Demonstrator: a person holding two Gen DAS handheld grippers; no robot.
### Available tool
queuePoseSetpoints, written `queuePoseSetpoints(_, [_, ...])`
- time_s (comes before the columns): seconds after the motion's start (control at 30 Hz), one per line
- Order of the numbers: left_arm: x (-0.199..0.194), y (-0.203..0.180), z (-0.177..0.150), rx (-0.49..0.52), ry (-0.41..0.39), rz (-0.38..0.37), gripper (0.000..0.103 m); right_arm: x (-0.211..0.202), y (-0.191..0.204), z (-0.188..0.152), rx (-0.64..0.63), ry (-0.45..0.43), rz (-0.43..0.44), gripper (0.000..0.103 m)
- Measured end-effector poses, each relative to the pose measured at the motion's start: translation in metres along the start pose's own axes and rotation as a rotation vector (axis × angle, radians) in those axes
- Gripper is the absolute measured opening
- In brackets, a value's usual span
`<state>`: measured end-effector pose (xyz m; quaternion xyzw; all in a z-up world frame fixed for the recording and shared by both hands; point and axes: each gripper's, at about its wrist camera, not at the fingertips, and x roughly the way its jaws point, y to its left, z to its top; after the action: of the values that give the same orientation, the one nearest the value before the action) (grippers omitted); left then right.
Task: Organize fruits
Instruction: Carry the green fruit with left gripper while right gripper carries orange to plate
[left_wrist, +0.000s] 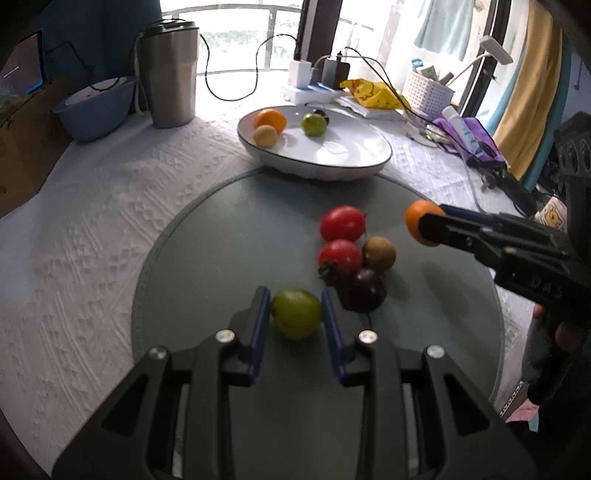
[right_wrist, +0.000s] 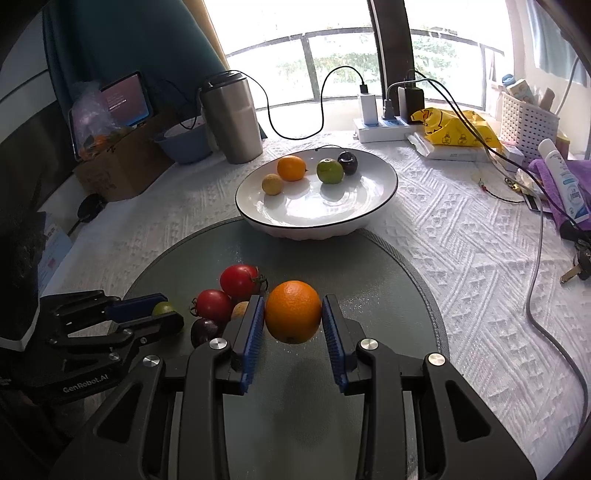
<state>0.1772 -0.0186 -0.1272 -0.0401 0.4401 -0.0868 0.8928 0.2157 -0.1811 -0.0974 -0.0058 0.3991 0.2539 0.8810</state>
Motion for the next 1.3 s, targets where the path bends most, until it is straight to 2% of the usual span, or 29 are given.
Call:
queuePoseSetpoints(0.5, [-0.005, 0.0, 0.002, 0.005, -0.017, 0.001, 0.029, -0.01, -0.006, 0.005, 0.004, -0.023, -0.008, 0.034])
queuePoseSetpoints(1.3, [-0.015, 0.001, 0.061, 0.031, -0.105, 0.014, 0.029, -0.011, -0.028, 0.051, -0.002, -0.074, -0.022, 0.034])
